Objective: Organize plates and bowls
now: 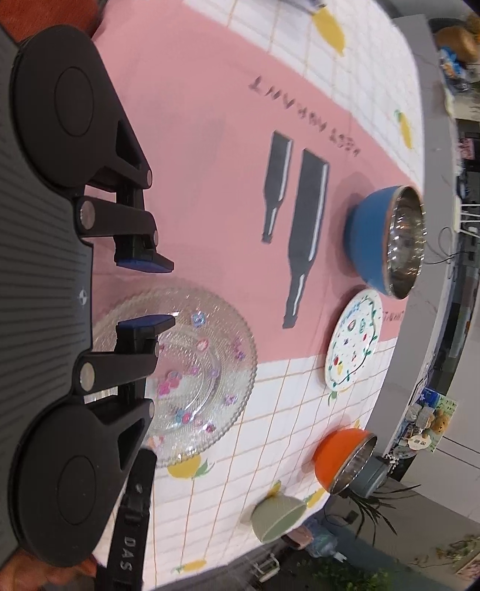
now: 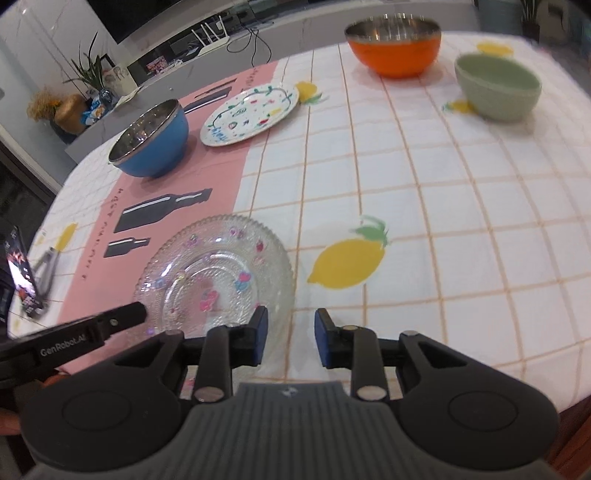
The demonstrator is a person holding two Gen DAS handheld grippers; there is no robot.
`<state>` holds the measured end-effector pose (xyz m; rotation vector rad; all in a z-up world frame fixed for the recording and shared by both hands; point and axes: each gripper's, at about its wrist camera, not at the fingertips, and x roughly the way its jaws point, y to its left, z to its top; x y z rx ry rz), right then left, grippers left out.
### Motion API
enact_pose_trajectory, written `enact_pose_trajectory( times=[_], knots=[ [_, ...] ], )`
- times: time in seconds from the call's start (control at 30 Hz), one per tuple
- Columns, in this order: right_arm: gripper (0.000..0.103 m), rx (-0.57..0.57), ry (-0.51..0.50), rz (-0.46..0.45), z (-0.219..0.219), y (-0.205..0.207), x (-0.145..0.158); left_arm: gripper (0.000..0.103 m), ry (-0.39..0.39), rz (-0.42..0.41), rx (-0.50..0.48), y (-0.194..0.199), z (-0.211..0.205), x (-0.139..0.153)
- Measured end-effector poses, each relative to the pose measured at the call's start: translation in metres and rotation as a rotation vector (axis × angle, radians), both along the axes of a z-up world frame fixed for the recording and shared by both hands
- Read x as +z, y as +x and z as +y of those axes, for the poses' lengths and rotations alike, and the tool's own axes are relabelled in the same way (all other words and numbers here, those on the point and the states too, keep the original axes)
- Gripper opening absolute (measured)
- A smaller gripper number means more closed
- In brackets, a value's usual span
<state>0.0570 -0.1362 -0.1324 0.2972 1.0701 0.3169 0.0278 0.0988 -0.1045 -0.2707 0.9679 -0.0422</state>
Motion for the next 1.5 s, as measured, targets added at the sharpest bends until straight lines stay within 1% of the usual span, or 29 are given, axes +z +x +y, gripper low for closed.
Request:
enact_pose_trajectory(
  times=[0.07, 0.13, 0.3, 0.4, 0.47, 0.6, 0.67, 0.83, 0.93, 1.03, 1.1, 1.2, 1.5],
  knots=[
    [0.016, 0.001, 0.047, 0.025, 0.0, 0.001, -0.004, 0.027, -0.048, 0.012, 0.002, 0.001, 0.001, -0.003],
    [0.015, -0.013, 0.081, 0.04, -0.002, 0.001, -0.006, 0.026, -0.049, 0.006, 0.007, 0.001, 0.001, -0.004],
    [0.015, -0.012, 0.073, 0.03, 0.0, 0.0, -0.005, 0.025, -0.036, 0.004, 0.003, 0.002, 0.0, -0.003],
    [0.015, -0.01, 0.068, 0.031, 0.0, 0.002, -0.004, 0.025, -0.02, 0.011, 0.003, 0.002, -0.002, 0.0],
    [0.019, -0.004, 0.059, 0.03, 0.0, 0.002, -0.003, 0.025, -0.004, -0.002, 0.002, 0.001, -0.004, 0.004],
    [0.019, -0.005, 0.004, -0.017, -0.002, 0.002, 0.007, 0.026, 0.034, -0.029, -0.007, 0.005, -0.008, 0.018],
    [0.024, -0.006, -0.001, -0.037, -0.003, 0.004, 0.012, 0.026, 0.044, -0.04, -0.014, 0.01, -0.009, 0.025],
    [0.024, -0.003, -0.016, -0.064, -0.003, 0.015, 0.021, 0.027, 0.026, -0.05, -0.018, 0.029, -0.01, 0.036],
    [0.024, -0.003, -0.026, -0.07, -0.002, 0.024, 0.024, 0.027, 0.021, -0.06, -0.023, 0.042, -0.011, 0.041],
    [0.024, -0.004, -0.036, -0.072, -0.001, 0.033, 0.025, 0.027, -0.001, -0.063, -0.027, 0.057, -0.012, 0.044],
    [0.024, -0.002, -0.036, -0.073, 0.0, 0.041, 0.027, 0.027, 0.0, -0.064, -0.025, 0.068, -0.013, 0.046],
    [0.024, -0.003, -0.037, -0.079, 0.002, 0.054, 0.029, 0.027, 0.002, -0.067, -0.015, 0.084, -0.014, 0.045],
    [0.031, -0.021, -0.031, -0.079, 0.008, 0.099, 0.028, 0.027, -0.057, -0.031, 0.012, 0.133, -0.009, 0.028]
  ],
)
